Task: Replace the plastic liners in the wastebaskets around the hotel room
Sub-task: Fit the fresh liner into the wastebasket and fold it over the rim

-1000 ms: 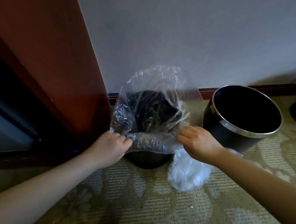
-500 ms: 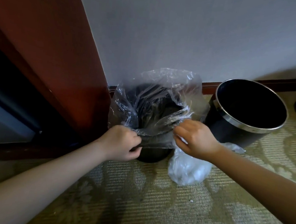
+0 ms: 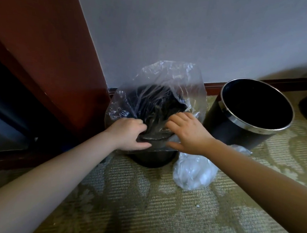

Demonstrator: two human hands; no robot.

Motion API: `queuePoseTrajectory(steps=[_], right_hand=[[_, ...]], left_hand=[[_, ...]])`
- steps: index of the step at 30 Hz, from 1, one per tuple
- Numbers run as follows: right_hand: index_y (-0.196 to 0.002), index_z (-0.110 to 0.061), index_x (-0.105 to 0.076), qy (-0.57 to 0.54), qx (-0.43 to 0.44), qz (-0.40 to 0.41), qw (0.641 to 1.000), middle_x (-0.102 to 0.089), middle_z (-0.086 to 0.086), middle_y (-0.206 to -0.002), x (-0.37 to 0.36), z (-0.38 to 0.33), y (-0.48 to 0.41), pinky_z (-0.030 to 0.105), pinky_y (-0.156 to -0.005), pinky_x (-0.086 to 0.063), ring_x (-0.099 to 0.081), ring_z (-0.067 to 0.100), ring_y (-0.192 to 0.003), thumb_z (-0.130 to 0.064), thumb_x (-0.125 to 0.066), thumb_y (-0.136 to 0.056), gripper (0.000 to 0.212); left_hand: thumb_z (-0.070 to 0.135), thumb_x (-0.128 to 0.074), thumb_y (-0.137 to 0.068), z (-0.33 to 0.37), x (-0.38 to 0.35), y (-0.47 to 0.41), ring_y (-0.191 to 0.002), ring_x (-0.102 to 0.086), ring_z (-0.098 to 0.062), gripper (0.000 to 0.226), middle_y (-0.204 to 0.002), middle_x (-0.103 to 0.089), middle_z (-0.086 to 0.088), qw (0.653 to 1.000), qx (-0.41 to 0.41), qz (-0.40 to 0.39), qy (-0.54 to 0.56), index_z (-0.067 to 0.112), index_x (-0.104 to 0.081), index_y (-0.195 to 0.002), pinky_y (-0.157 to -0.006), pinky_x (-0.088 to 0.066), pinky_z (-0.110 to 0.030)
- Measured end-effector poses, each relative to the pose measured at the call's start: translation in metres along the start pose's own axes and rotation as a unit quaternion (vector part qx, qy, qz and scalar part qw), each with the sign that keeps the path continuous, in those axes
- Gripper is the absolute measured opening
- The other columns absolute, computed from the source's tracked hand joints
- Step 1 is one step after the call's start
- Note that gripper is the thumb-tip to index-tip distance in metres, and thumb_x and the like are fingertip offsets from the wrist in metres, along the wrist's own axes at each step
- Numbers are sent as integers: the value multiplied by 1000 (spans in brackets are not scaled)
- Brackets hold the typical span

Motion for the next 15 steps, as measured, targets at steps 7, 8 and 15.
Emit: queuePoseTrajectory(steps=[7, 8, 15], right_hand=[[-88, -11, -51, -41, -35, 143, 988, -53, 7, -77, 26, 17, 49, 32, -60, -37, -48, 23, -68, -27, -60, -89, 19], [-83, -10, -52, -46, -49, 125, 990, -52, 5, -73, 24, 23, 60, 30, -58, -36, -48, 23, -64, -28, -60, -88, 20], [-146, -24, -33, 52, -195, -328, 923, -44, 0, -141, -14, 37, 93, 40, -102, -37, -43, 24, -127, -68, -54, -83, 80]], left_hand=[[68, -27, -83, 29, 10, -36, -74, -53, -16, 62, -82, -54, 3, 991, -53, 101, 70, 15, -60, -89, -63, -43, -31], [66, -27, -86, 37, 9, -42, -74, -54, -16, 61, -83, -55, 2, 992, -54, 92, 71, 15, -60, -92, -63, -45, -32], [59, -37, -93, 66, 6, -72, -73, -54, -17, 47, -84, -55, 1, 998, -19, 26, 54, 15, -55, -98, -66, -47, -35]])
Point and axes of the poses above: each hand's wrist, its own y-axis away from the middle knuckle, its own x-axis out of the back of the hand, z = x × y, the point moved 1 cm from there along -y, towards the middle knuckle
